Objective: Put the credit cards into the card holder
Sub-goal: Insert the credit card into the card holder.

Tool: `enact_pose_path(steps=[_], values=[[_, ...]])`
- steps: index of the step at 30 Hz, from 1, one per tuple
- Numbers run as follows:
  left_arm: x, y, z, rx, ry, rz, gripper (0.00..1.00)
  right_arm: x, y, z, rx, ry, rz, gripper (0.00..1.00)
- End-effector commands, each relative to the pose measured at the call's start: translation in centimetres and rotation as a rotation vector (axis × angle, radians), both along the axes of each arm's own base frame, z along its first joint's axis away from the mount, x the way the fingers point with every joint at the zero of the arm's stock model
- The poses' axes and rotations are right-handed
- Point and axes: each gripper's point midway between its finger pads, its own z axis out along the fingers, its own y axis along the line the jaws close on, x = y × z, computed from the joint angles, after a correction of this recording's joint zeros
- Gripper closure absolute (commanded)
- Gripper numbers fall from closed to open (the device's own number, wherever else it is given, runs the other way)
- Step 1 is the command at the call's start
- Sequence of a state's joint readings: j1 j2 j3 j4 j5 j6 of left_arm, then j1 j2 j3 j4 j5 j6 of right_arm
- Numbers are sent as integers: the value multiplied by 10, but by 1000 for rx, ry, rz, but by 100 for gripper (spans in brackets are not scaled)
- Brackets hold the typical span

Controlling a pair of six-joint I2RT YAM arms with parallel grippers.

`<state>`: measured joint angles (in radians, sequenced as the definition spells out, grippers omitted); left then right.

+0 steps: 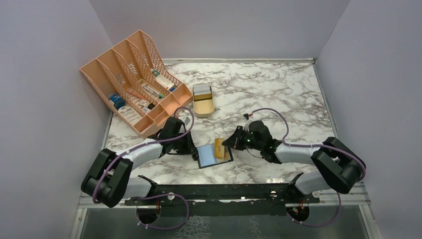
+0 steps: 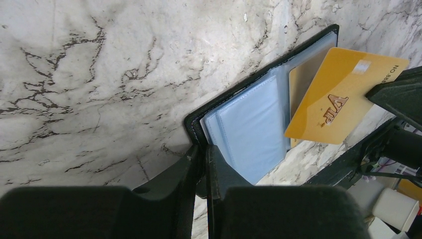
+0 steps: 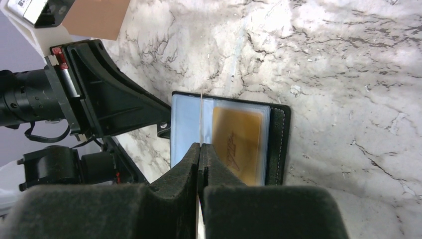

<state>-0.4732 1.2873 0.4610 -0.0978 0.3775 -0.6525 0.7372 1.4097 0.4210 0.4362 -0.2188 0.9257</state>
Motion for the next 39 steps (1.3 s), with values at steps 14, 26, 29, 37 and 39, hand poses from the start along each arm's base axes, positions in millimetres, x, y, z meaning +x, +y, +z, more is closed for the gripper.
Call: enact_pose_path(steps=[14,26,29,37,39], values=[[4,-2,-7,3,2,0,84,-6,-2,-10,26,26,15,99],[10,-6,-10,6,6,-6,83,-3,-15,-16,-49,-15,1,99],[12,-7,-8,4,2,-8,83,-2,-16,-8,-27,-44,-1,99],[10,-8,-10,-5,5,-18,83,1,-5,10,35,-51,15,99],[9,-10,-9,-18,7,-25,82,3,-6,8,27,-51,8,99]])
